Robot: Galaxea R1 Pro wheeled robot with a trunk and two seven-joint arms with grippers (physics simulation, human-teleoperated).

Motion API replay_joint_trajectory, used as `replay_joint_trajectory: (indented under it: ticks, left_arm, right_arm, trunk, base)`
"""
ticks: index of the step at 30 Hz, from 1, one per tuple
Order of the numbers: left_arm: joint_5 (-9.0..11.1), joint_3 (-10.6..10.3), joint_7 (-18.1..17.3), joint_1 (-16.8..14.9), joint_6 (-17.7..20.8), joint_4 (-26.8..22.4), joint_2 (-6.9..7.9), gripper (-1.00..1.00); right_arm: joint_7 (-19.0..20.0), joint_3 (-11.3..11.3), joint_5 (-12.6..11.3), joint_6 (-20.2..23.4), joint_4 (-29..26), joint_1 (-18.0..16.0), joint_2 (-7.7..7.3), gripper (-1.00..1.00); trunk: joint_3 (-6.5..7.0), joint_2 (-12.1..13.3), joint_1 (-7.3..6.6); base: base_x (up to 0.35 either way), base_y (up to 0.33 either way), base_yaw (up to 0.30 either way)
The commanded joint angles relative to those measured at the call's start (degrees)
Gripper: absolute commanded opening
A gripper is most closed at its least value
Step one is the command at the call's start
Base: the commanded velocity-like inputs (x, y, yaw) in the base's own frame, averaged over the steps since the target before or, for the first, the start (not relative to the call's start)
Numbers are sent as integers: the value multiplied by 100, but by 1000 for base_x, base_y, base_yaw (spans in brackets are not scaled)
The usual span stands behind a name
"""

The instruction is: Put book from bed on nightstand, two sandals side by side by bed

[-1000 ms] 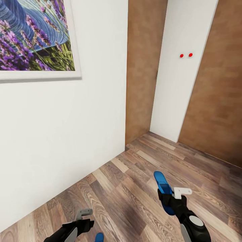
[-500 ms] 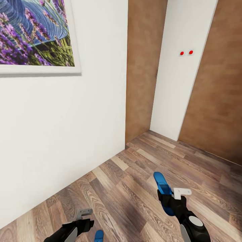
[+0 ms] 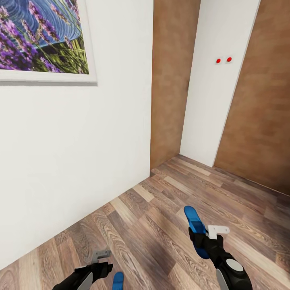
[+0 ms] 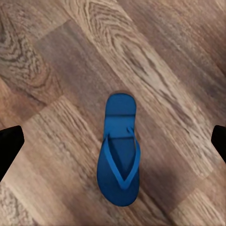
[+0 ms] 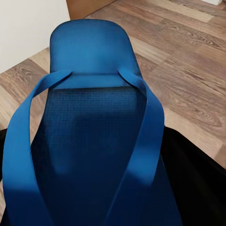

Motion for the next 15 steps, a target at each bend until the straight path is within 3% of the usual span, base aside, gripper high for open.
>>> replay_joint_trajectory:
  ticks: [1,15]
  left_arm:
    - [35,-13,-2,-1,28,-8,2,100]
    - [34,-14,11,-2,19,-8,2,100]
  right_arm:
    - [-44,9,-55,26,-8,-3,-3,-100]
    - [-44,3,-57,25,-8,-4,-3,-100]
  trunk:
    - [-24,-44,21]
    - [-275,-605,329]
  base:
    - [0,0,0]
    - [0,0,0]
